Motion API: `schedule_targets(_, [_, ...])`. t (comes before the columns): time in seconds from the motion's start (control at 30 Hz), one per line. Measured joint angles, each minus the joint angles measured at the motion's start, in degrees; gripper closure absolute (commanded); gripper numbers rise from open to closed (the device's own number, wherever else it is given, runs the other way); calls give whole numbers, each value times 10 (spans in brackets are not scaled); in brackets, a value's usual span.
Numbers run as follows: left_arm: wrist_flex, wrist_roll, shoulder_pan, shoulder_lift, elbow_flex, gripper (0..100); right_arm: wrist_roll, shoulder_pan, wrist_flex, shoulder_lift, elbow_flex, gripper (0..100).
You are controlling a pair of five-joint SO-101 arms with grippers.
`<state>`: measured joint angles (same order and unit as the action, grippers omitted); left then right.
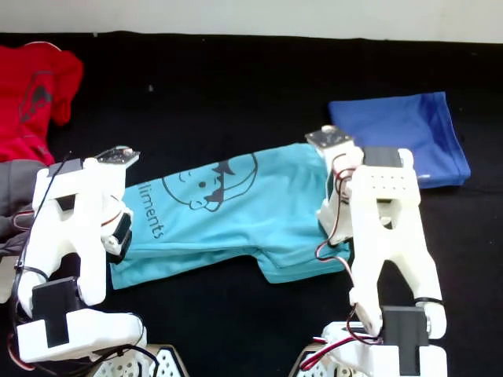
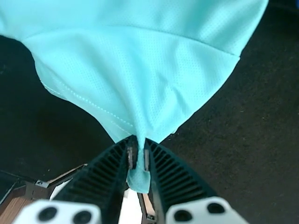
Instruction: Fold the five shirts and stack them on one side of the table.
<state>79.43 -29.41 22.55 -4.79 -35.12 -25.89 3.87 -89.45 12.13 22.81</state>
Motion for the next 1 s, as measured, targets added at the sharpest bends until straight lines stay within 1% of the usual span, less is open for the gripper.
schedule_targets(0.07, [0,0,0,0,0,981,0,0,4,0,0,988])
schedule_targets(0.13, [0,0,0,0,-1,931,0,0,5,0,0,971])
schedule_targets(0.23, [23,0,0,0,-1,839,0,0,0,0,-2,872])
schedule_targets(0.3, [46,0,0,0,-1,822,0,0,-16,0,-19,809])
schedule_targets(0.33, [58,0,0,0,4,827,0,0,-20,0,-32,796])
schedule_targets(0.43, [104,-4,0,0,46,839,0,0,-47,0,-73,797])
schedule_targets(0.57, [171,-4,1,0,147,839,0,0,-75,0,-137,797])
schedule_targets(0.67, [195,-4,1,0,238,847,0,0,-82,0,-180,800])
schedule_targets(0.7, [197,-4,1,0,266,877,0,0,-84,0,-192,817])
schedule_targets(0.77, [194,11,-1,-1,297,1000,0,0,-66,0,-200,916])
schedule_targets(0.8, [185,30,-7,1,300,980,3,1,-49,0,-199,989])
schedule_targets(0.83, [168,52,-18,6,300,982,11,4,-28,-3,-197,994])
schedule_targets(0.87, [150,68,-28,17,296,997,20,9,-8,-10,-193,969])
schedule_targets(1.0, [74,118,-91,94,260,992,51,37,63,-76,-182,993])
